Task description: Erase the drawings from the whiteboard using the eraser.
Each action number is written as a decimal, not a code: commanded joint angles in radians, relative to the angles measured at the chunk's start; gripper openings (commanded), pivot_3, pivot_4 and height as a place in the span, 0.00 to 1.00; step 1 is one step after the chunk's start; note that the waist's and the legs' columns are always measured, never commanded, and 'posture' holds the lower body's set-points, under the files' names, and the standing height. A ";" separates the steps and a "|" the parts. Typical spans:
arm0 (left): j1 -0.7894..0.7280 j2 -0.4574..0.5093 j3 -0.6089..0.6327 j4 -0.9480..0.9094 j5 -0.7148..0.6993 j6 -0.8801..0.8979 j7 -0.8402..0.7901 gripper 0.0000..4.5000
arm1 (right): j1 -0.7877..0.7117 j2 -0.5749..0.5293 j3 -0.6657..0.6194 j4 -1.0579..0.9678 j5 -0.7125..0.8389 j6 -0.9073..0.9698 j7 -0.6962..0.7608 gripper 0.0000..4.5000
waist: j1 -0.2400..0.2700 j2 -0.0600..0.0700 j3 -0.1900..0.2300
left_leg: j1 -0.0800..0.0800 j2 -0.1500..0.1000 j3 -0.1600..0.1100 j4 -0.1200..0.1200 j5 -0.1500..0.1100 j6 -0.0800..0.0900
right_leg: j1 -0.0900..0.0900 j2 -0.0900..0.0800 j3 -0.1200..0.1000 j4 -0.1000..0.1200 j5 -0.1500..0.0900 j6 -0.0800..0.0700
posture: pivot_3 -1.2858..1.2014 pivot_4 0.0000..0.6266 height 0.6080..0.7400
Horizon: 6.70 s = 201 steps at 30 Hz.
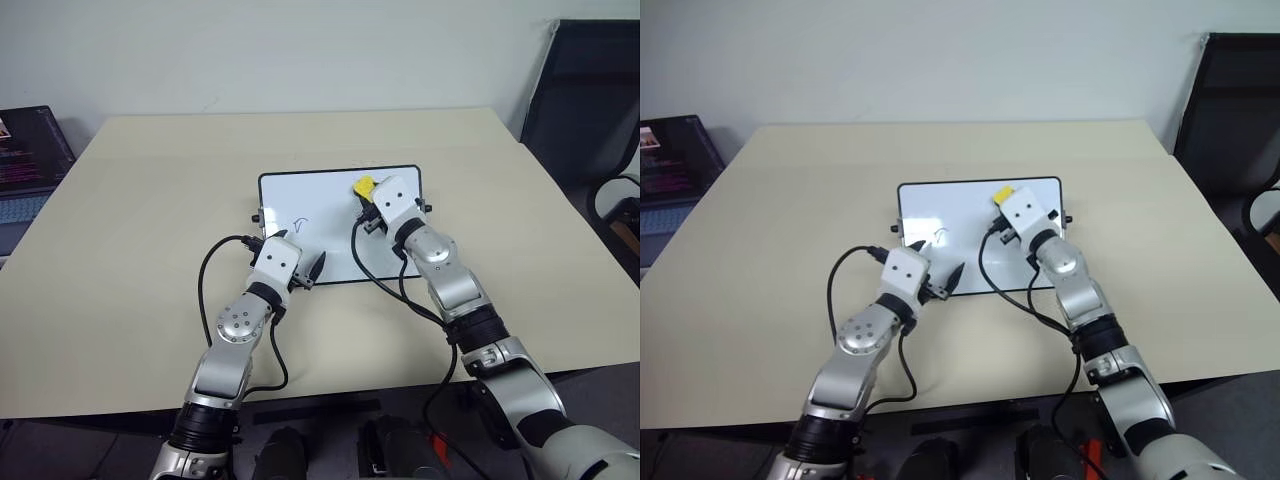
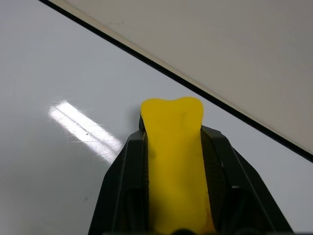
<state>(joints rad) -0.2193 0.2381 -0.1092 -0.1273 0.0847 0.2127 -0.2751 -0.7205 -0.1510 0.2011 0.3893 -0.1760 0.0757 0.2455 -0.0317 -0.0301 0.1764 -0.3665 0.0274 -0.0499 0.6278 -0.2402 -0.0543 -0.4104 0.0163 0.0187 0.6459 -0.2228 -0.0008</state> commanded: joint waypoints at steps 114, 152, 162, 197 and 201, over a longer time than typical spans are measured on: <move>0.089 0.008 0.012 -0.144 0.070 0.022 0.085 1.00 | -0.037 0.158 0.164 0.024 -0.080 0.064 0.059 0.25 | -0.001 0.000 0.001 | -0.012 0.000 -0.002 0.002 0.000 0.000 | -0.011 0.000 -0.001 0.002 0.000 0.000 | 0.52 0.24 1.00; 0.092 0.000 0.007 -0.143 0.066 0.023 0.089 1.00 | 0.045 0.068 0.127 -0.099 -0.087 0.075 0.048 0.25 | 0.002 -0.001 0.000 | -0.008 0.000 -0.001 0.002 0.000 0.000 | -0.008 0.000 -0.001 0.003 0.000 0.000 | 0.52 0.24 1.00; 0.113 -0.006 0.017 -0.159 0.069 0.038 0.103 1.00 | -0.044 0.164 0.158 0.026 -0.105 -0.042 -0.017 0.25 | 0.000 0.000 0.000 | -0.013 0.000 -0.001 0.001 0.000 0.000 | -0.012 0.000 -0.001 0.001 0.000 0.000 | 0.52 0.24 1.00; 0.093 -0.004 -0.006 -0.146 0.068 0.032 0.091 1.00 | 0.142 0.012 0.092 -0.204 -0.084 -0.023 0.061 0.25 | 0.004 0.000 0.000 | -0.012 0.000 -0.002 0.002 0.000 0.000 | -0.010 0.000 -0.001 0.001 0.000 0.000 | 0.52 0.24 1.00; 0.078 -0.002 -0.002 -0.132 0.066 0.029 0.085 1.00 | 0.139 0.002 0.080 -0.208 -0.089 -0.038 0.052 0.25 | 0.003 0.000 0.000 | -0.013 0.000 -0.001 0.002 0.000 0.000 | -0.011 0.000 -0.001 0.001 0.000 0.000 | 0.52 0.24 1.00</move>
<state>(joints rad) -0.1296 0.2336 -0.1138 -0.2483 0.1507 0.2611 -0.1873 -0.5676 -0.1472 0.2990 0.2189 -0.2708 0.0560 0.3093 -0.0285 -0.0305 0.1769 -0.3793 0.0273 -0.0514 0.6296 -0.2400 -0.0542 -0.4215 0.0161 0.0177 0.6470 -0.2225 -0.0003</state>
